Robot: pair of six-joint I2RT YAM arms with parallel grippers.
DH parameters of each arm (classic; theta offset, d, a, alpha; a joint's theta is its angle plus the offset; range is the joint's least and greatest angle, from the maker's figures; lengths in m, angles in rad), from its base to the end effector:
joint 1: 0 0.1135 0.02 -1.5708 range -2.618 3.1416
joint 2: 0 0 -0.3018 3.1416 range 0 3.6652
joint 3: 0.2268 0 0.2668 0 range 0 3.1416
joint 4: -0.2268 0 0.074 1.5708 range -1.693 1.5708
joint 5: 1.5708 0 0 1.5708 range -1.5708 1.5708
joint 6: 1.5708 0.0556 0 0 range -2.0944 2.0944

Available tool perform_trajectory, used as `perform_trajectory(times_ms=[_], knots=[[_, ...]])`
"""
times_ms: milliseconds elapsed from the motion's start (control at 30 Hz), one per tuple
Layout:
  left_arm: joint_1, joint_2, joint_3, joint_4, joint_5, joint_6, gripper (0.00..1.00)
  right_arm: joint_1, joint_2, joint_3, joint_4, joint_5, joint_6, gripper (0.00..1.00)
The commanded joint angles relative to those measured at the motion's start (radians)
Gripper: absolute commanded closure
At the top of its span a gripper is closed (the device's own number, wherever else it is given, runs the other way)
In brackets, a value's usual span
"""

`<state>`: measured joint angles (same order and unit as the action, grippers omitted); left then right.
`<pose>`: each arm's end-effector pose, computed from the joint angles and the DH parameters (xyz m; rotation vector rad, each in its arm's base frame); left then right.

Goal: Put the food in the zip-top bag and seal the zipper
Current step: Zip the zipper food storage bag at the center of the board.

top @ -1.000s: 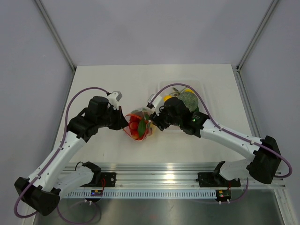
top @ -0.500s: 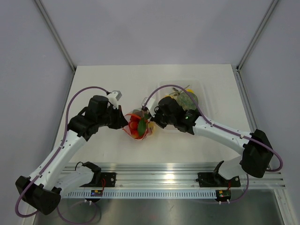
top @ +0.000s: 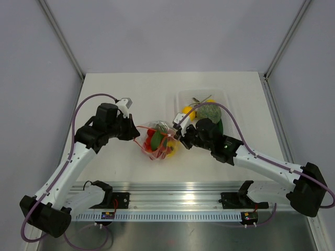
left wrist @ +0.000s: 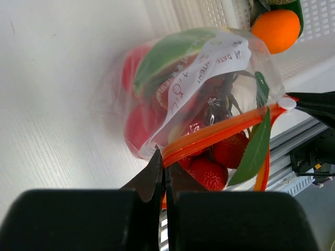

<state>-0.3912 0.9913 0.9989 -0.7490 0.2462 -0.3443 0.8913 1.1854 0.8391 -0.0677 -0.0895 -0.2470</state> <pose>0.1877 -0.0921 0.3416 0.1848 2.3689 -0.6494 0.1783 0.2286 0.3093 -1.1370 1.6677 0.5027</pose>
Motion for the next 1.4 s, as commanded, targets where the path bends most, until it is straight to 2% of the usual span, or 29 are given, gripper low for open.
perform_trajectory(times_ms=[0,167,200,267,400,433,500,567,600,633,667,733,767,933,1133,1367], knots=[[0.020,0.007,0.067,0.039,-0.019,0.018,1.00,0.003,-0.076,-0.050,0.207,-0.047,0.064,1.00],[0.022,0.036,0.101,0.031,-0.030,0.025,1.00,0.003,-0.060,-0.038,0.292,-0.047,0.089,1.00],[0.022,0.046,0.112,0.019,-0.027,0.037,0.95,0.005,-0.035,-0.025,0.283,-0.043,0.091,1.00],[0.022,0.043,0.159,0.002,-0.018,0.047,0.72,0.003,-0.012,0.015,0.264,-0.038,0.100,1.00],[0.020,-0.043,0.219,-0.009,-0.109,0.057,0.69,0.003,0.022,0.051,0.259,-0.042,0.123,1.00],[0.020,-0.083,0.230,-0.012,-0.172,0.057,0.68,0.003,0.023,0.058,0.262,-0.046,0.127,1.00],[0.020,-0.106,0.267,-0.032,-0.211,0.053,0.70,0.005,0.029,0.069,0.255,-0.046,0.140,1.00],[0.020,-0.120,0.288,-0.046,-0.150,0.056,0.75,0.003,0.036,0.089,0.241,-0.044,0.147,1.00],[0.018,-0.120,0.285,-0.043,-0.101,0.053,0.82,0.003,0.040,0.095,0.229,-0.044,0.149,1.00],[0.017,-0.121,0.268,-0.029,0.021,0.045,0.85,0.005,0.042,0.100,0.229,-0.044,0.149,1.00],[0.012,-0.125,0.247,0.023,0.083,0.028,0.91,0.003,0.043,0.101,0.230,-0.042,0.150,1.00],[-0.018,-0.126,0.147,0.097,0.201,-0.044,1.00,0.003,0.045,0.103,0.236,-0.038,0.150,1.00],[-0.038,-0.129,0.114,0.185,0.215,-0.073,1.00,0.003,0.046,0.103,0.236,-0.036,0.153,1.00],[-0.182,-0.076,0.012,0.309,0.163,-0.150,0.99,0.003,0.059,0.118,0.226,-0.046,0.167,1.00],[-0.198,-0.007,-0.043,0.369,0.114,-0.151,1.00,0.003,0.052,0.117,0.227,-0.041,0.173,1.00],[-0.198,-0.002,-0.129,0.367,0.018,-0.128,1.00,0.003,0.036,0.109,0.218,-0.021,0.169,1.00]])
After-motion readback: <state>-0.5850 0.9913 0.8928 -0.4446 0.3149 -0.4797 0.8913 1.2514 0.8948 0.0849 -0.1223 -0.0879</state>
